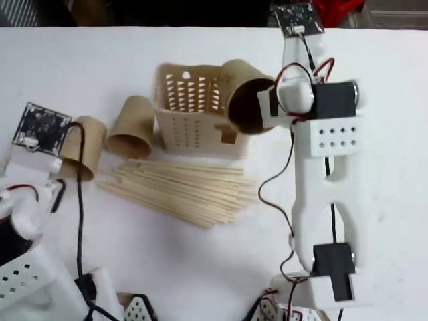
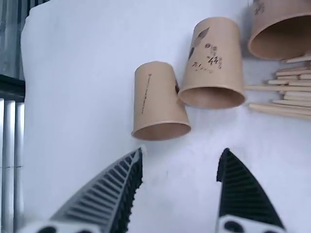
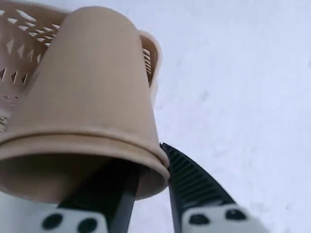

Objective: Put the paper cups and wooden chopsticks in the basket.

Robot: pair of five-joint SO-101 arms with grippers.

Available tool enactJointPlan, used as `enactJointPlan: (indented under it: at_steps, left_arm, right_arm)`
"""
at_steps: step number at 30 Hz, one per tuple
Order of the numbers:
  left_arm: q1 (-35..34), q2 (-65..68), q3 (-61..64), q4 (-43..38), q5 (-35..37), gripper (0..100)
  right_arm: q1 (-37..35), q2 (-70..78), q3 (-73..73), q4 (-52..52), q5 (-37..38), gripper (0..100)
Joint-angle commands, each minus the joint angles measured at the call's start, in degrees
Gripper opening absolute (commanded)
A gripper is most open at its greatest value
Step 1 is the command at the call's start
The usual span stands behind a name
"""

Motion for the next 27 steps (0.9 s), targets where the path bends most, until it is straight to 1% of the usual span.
enactJointPlan:
  at_steps: [1,5,9,13,15,17,23,27]
  left_arm:
    - [-5.85,-0.66,-1.14,-1.67,-4.31,26]
    - [-8.48,-0.57,4.84,-9.23,-5.10,26]
    - [-9.27,-0.57,12.75,-17.32,-5.27,26]
    - [-9.36,-0.57,18.02,-23.12,-9.85,26]
    - [-10.07,-0.57,19.52,-25.67,-10.81,26]
    - [-10.86,-0.57,20.04,-27.16,-10.90,26]
    - [-11.03,-0.48,19.69,-27.16,-10.73,26]
    - [-10.86,-0.48,19.78,-26.99,-10.73,26]
  right_arm:
    - [-0.04,-3.91,4.75,-3.47,0.79,2.3]
    - [0.04,-4.97,12.13,-8.48,0.88,2.3]
    - [0.31,-5.41,17.85,-11.65,3.69,2.3]
    - [0.40,-5.58,20.04,-11.65,4.04,2.3]
    - [0.40,-7.16,21.27,-12.09,4.04,2.3]
    - [0.40,-9.80,22.68,-13.14,4.04,2.3]
    - [0.48,-16.40,23.47,-15.60,4.04,3.3]
    - [0.22,-18.33,23.47,-18.51,4.04,11.5]
